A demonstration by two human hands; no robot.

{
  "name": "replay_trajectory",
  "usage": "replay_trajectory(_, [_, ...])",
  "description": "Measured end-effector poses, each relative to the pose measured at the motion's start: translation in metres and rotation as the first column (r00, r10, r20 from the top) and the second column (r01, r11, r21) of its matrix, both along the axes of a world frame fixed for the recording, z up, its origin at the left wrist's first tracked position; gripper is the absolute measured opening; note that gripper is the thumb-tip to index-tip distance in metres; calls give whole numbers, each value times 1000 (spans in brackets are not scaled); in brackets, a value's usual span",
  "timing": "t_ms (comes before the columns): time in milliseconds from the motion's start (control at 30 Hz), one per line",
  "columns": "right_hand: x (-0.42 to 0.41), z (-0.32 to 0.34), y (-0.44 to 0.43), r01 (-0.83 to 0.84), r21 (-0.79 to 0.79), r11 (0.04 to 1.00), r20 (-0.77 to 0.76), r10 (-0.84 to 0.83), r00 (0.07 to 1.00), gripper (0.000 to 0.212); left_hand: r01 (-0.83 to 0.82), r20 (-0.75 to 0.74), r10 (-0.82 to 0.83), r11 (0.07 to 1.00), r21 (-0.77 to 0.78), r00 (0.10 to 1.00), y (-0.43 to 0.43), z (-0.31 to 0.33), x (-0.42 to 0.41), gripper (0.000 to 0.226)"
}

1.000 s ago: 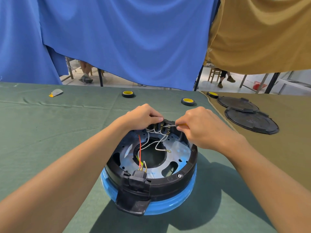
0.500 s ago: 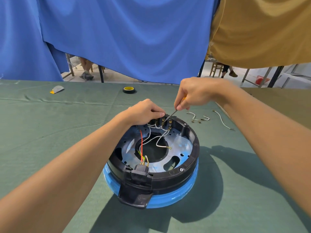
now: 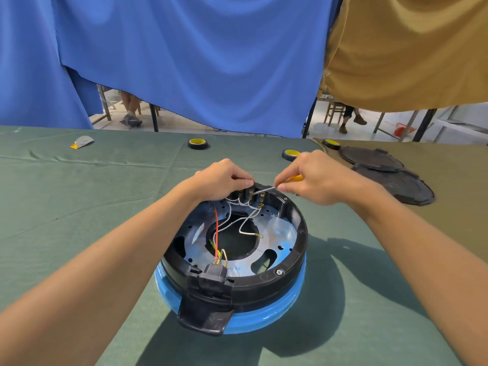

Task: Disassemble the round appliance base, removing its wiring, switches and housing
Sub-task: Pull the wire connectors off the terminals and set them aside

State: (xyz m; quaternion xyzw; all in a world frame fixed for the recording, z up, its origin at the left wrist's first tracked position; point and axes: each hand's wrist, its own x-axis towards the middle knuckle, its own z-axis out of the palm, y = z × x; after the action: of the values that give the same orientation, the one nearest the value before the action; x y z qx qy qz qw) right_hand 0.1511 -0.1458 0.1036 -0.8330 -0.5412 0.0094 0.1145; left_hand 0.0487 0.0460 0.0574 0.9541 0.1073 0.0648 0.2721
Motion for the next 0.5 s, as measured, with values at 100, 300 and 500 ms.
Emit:
replay_trajectory(100, [2, 9, 6, -2, -44, 999, 7, 3, 1000, 15, -8, -1, 8, 1000, -3, 1000, -1, 0, 0, 25])
replay_trajectory(300, [27, 44, 39, -66, -268, 961, -91, 43, 995, 9, -18, 5, 18, 1000, 2, 1000, -2, 0, 0, 26])
replay_trajectory(500, [50, 47, 56, -80, -360, 929, -310, -39, 950, 9, -2, 0, 2, 1000, 3, 1000, -1, 1, 0, 26])
